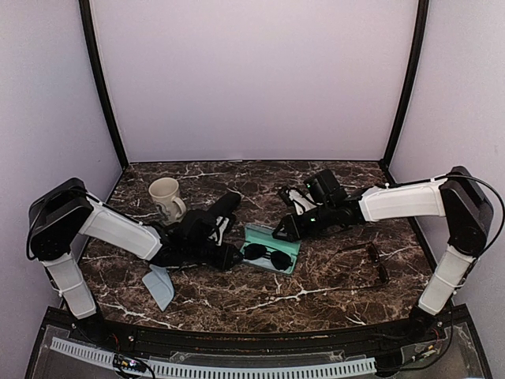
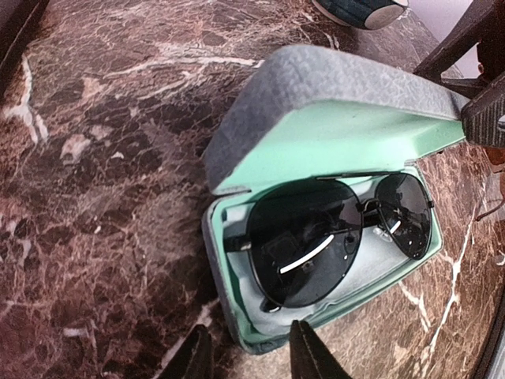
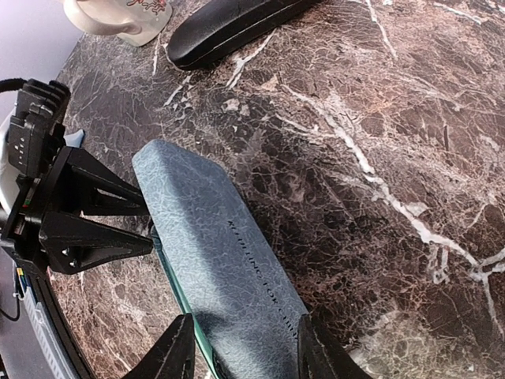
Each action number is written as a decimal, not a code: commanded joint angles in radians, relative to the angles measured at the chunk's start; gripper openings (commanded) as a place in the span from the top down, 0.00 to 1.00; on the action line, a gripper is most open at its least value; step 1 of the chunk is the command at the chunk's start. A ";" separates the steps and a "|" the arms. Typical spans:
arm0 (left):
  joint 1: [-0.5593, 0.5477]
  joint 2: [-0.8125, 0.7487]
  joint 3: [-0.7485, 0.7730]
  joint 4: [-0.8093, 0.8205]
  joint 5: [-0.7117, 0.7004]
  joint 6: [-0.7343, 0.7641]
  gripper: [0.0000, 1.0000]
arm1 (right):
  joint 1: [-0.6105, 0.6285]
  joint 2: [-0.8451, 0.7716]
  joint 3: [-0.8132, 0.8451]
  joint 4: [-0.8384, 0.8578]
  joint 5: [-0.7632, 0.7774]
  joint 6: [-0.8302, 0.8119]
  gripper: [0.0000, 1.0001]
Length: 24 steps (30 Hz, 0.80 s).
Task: Organize the sunglasses
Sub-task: Hold the case with sunglasses at the center of the board.
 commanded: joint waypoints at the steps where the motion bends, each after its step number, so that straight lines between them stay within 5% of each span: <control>1: -0.003 0.016 0.045 -0.023 -0.019 0.016 0.67 | 0.015 -0.006 0.007 0.005 0.009 -0.010 0.55; 24: -0.003 0.033 0.083 -0.087 -0.055 0.014 0.90 | 0.020 -0.011 0.001 0.007 0.015 -0.018 0.56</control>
